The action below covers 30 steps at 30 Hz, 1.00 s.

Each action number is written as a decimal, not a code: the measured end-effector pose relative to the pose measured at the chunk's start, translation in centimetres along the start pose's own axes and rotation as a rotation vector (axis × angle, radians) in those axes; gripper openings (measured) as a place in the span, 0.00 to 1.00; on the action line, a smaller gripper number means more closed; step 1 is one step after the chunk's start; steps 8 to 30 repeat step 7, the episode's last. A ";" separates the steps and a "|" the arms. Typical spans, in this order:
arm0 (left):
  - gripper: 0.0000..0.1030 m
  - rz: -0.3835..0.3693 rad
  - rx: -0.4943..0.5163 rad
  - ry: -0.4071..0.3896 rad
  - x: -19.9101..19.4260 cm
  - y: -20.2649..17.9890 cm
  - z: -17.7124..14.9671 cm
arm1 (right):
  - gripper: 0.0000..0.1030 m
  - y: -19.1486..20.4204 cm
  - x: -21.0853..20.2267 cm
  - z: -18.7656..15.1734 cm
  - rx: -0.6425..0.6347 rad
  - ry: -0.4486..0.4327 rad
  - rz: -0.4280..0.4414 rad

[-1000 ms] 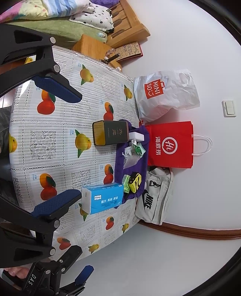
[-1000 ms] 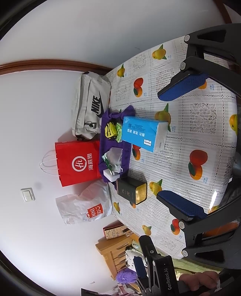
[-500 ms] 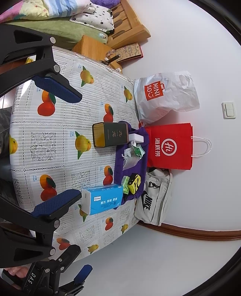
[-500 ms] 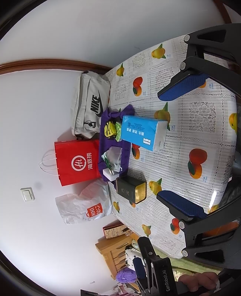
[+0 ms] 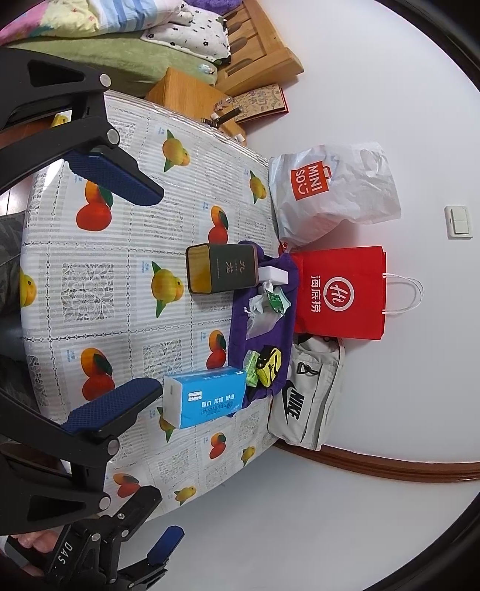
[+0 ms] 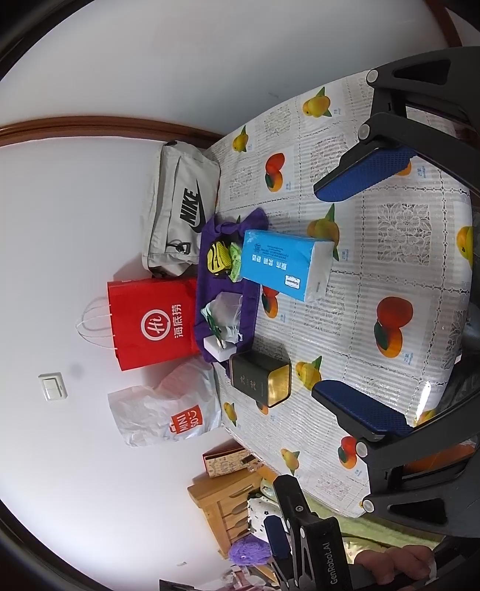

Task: Organize soft objects

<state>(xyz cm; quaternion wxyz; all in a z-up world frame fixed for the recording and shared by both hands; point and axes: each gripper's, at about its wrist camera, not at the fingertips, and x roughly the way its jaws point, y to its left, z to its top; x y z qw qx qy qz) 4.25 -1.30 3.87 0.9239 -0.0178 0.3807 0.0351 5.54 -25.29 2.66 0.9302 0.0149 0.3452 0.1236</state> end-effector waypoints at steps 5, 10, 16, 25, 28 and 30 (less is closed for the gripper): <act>0.92 0.007 0.001 0.008 0.3 0.0 -0.1 | 0.94 0.0 0.3 -0.2 0.001 0.004 -0.003; 0.92 0.012 0.004 0.000 0.4 -0.1 -0.3 | 0.94 0.0 0.5 -0.2 0.000 0.008 -0.001; 0.92 0.012 0.004 0.000 0.4 -0.1 -0.3 | 0.94 0.0 0.5 -0.2 0.000 0.008 -0.001; 0.92 0.012 0.004 0.000 0.4 -0.1 -0.3 | 0.94 0.0 0.5 -0.2 0.000 0.008 -0.001; 0.92 0.012 0.004 0.000 0.4 -0.1 -0.3 | 0.94 0.0 0.5 -0.2 0.000 0.008 -0.001; 0.92 0.012 0.004 0.000 0.4 -0.1 -0.3 | 0.94 0.0 0.5 -0.2 0.000 0.008 -0.001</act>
